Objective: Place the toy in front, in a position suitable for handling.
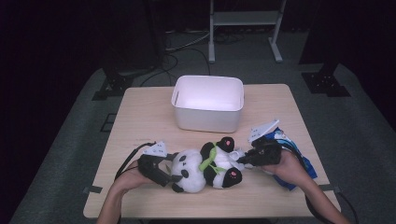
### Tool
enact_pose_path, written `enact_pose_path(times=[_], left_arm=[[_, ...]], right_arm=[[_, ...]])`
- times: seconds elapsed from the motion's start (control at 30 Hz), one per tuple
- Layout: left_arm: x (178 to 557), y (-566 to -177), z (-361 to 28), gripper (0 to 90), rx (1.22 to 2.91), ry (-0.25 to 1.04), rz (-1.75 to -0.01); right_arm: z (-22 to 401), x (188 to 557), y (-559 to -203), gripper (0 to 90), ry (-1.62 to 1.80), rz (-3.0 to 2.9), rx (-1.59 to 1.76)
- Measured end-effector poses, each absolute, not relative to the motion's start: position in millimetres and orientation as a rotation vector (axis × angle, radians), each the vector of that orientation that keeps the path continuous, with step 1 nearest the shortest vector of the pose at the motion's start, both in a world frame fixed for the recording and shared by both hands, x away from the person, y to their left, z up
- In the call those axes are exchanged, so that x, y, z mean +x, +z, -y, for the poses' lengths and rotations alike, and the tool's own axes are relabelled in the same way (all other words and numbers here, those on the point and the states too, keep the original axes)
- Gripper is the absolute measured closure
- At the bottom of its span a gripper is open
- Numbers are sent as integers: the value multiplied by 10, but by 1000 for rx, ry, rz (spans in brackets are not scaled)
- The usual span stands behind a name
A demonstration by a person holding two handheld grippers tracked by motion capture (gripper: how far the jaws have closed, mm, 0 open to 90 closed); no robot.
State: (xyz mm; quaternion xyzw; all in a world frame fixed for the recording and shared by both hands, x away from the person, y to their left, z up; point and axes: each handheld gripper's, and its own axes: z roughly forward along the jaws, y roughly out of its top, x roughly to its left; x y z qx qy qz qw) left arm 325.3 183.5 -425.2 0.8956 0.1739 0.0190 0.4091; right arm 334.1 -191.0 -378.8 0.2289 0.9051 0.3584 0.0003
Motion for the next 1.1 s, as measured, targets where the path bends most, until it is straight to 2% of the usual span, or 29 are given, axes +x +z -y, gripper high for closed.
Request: enact_pose_path(times=[0.27, 0.67, 1.1], left_arm=[[3249, -4250, -1835, 134, 2263, 49, -433], [3234, -4239, -1812, 134, 2276, 61, -429], [3224, -4231, -1803, 134, 2281, 67, -420]], right_arm=[[1853, 3549, -3866, 823, 1127, -2823, 771], [1817, 3322, -3782, 823, 1145, -2853, 711], [1289, 3200, -3616, 823, 1169, -2940, 485]])
